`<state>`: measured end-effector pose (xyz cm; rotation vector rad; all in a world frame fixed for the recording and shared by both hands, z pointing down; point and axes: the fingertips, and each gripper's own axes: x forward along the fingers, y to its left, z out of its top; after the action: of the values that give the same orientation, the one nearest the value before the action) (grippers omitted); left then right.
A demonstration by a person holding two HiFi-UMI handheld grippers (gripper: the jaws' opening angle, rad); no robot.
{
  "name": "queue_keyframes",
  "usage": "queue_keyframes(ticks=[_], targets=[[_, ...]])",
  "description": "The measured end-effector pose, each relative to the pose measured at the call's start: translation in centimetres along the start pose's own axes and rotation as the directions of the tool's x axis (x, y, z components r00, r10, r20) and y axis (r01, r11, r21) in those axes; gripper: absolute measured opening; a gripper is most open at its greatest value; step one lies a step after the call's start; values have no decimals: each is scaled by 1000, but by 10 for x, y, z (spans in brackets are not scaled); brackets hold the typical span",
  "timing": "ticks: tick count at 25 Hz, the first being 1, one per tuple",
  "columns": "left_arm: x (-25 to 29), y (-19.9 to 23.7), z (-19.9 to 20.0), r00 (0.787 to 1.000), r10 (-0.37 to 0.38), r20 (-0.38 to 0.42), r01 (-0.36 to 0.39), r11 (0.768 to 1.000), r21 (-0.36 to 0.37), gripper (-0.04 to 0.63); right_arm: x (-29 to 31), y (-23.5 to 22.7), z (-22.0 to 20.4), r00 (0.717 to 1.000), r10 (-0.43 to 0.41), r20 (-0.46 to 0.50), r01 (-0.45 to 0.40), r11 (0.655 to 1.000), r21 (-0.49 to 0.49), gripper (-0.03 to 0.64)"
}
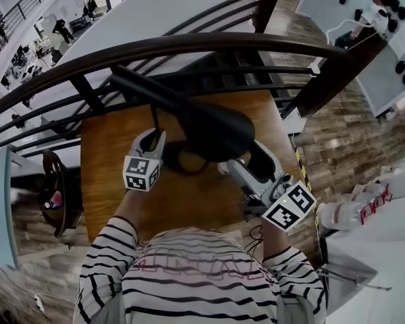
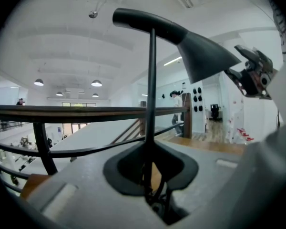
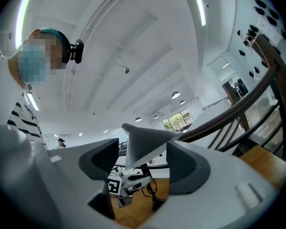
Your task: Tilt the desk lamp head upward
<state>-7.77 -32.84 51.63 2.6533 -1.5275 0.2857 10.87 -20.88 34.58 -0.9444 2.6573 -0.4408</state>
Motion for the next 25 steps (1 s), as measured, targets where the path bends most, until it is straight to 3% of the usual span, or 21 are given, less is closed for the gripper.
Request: queue_keyframes(ticks=[9, 25], targets=[[-1, 3, -1, 1000, 7, 4, -7, 1000, -12, 49, 4, 3, 9, 999, -50, 16, 50, 999, 7, 301], [-3, 4, 0, 1000, 17, 9, -17, 998, -53, 52, 10, 17, 59, 998, -51, 34, 54, 993, -105, 301]])
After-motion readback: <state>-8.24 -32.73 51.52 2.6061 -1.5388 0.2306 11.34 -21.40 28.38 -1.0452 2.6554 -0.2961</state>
